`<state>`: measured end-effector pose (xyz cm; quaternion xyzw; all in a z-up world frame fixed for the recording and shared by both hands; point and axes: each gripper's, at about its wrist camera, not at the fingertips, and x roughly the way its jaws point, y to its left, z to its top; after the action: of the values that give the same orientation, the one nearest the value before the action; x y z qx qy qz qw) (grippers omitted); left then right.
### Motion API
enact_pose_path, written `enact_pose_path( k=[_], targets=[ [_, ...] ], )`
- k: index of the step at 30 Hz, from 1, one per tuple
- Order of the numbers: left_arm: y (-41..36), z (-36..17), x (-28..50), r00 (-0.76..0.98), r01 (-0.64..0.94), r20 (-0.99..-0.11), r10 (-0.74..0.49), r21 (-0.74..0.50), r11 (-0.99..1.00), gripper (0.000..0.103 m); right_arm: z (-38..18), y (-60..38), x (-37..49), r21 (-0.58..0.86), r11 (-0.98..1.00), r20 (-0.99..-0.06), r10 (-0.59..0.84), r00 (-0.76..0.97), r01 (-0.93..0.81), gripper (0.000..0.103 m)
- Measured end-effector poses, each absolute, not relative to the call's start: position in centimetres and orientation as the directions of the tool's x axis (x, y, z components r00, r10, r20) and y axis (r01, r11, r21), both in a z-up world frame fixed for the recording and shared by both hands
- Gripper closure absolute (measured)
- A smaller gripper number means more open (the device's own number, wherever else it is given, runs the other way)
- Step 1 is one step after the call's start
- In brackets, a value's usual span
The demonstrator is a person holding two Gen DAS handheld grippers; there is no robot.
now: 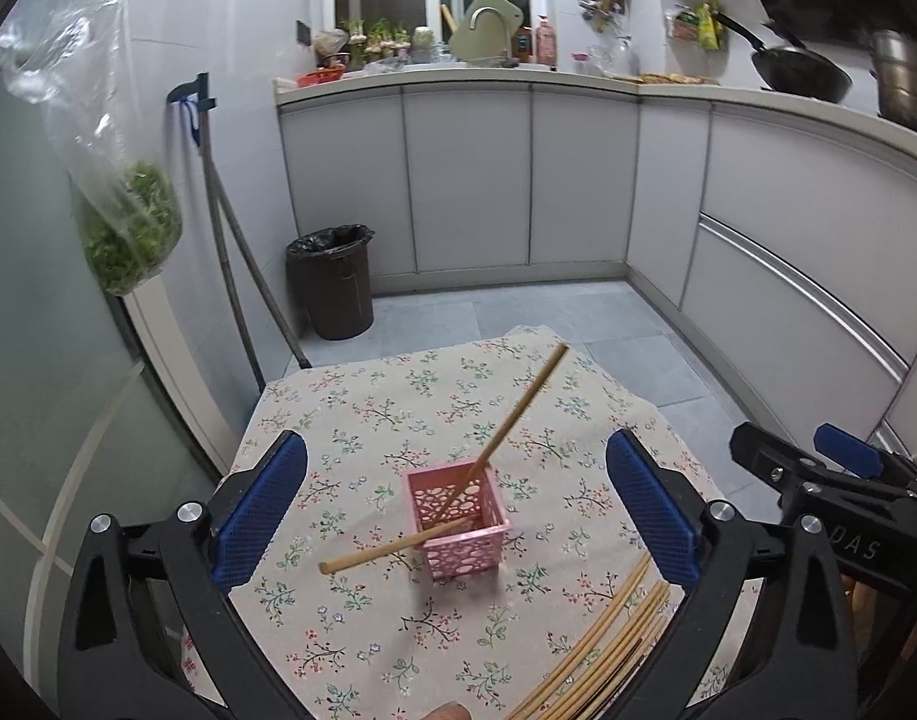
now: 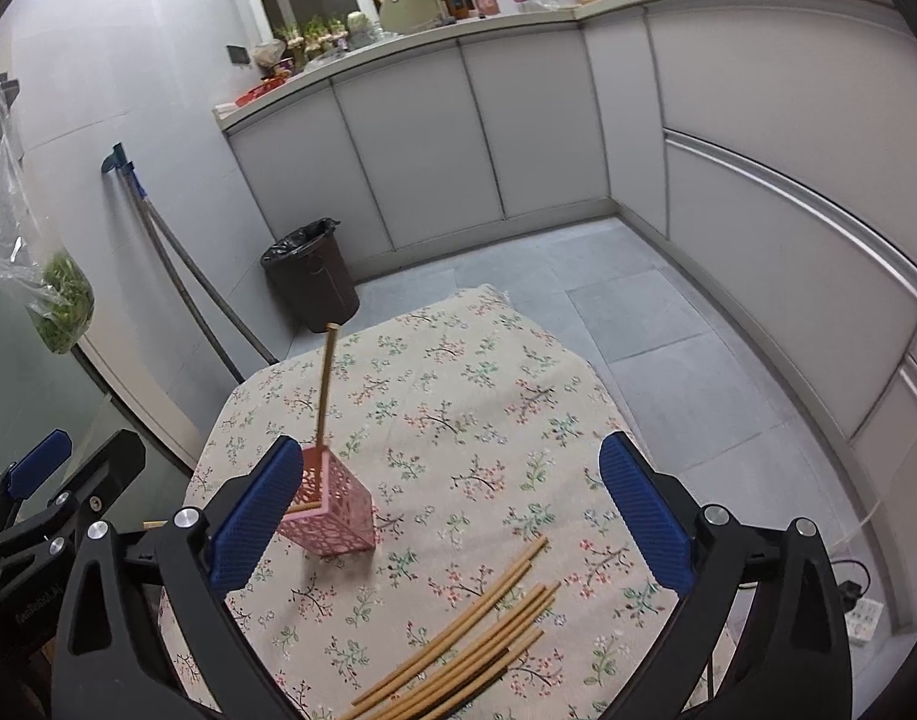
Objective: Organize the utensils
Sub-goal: 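Lower the left tool to the chopstick pile and grasp another chopstick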
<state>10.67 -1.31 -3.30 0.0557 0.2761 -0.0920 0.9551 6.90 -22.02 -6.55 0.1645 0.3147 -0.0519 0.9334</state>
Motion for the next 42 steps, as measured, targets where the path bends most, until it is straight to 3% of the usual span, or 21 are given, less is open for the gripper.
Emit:
enact_pose_path(
  k=[13, 22, 26, 33, 35, 37, 39, 42],
  targets=[
    [-5.5, -5.5, 9.6, 0.786, 0.319, -0.590, -0.186, 0.129, 0.939, 0.007, -8.9, -28.1, 3.3, 0.395, 0.847, -0.647, -0.019, 0.763, 0.356, 0.007],
    [-11.7, -11.6, 9.9, 0.538, 0.576, -0.806, -0.248, 0.137, 0.806, 0.007, -16.8, -33.1, 0.5, 0.595, 0.577, -0.747, 0.139, 0.651, 0.559, 0.007],
    [-13.5, -15.4, 11.8, 0.377, 0.602, -0.894, -0.241, 0.039, 0.798, 0.007, -18.9, -34.0, 0.1, 0.634, 0.484, -0.751, 0.200, 0.629, 0.603, 0.007],
    [-16.3, -18.8, 16.9, 0.219, 0.546, -0.943, -0.252, -0.096, 0.833, 0.007, -21.1, -34.5, 0.2, 0.660, 0.399, -0.749, 0.279, 0.601, 0.637, 0.007],
    [-17.3, -20.4, 18.3, 0.184, 0.533, -0.956, -0.229, -0.099, 0.840, 0.011, -21.6, -34.6, 0.2, 0.657, 0.384, -0.753, 0.286, 0.593, 0.648, 0.007],
    [-18.0, -21.9, 19.2, 0.142, 0.526, -0.968, -0.209, -0.105, 0.844, 0.031, -21.8, -34.9, 0.3, 0.652, 0.384, -0.757, 0.290, 0.585, 0.654, 0.007],
    [-18.6, -23.6, 20.0, 0.097, 0.514, -0.977, -0.190, -0.114, 0.850, 0.041, -22.1, -35.0, 0.5, 0.648, 0.385, -0.761, 0.297, 0.576, 0.658, 0.007],
    [-19.2, -24.7, 20.6, 0.119, 0.505, -0.979, -0.164, -0.083, 0.859, 0.046, -22.4, -35.1, 0.6, 0.648, 0.377, -0.761, 0.307, 0.571, 0.662, 0.007]
  ],
)
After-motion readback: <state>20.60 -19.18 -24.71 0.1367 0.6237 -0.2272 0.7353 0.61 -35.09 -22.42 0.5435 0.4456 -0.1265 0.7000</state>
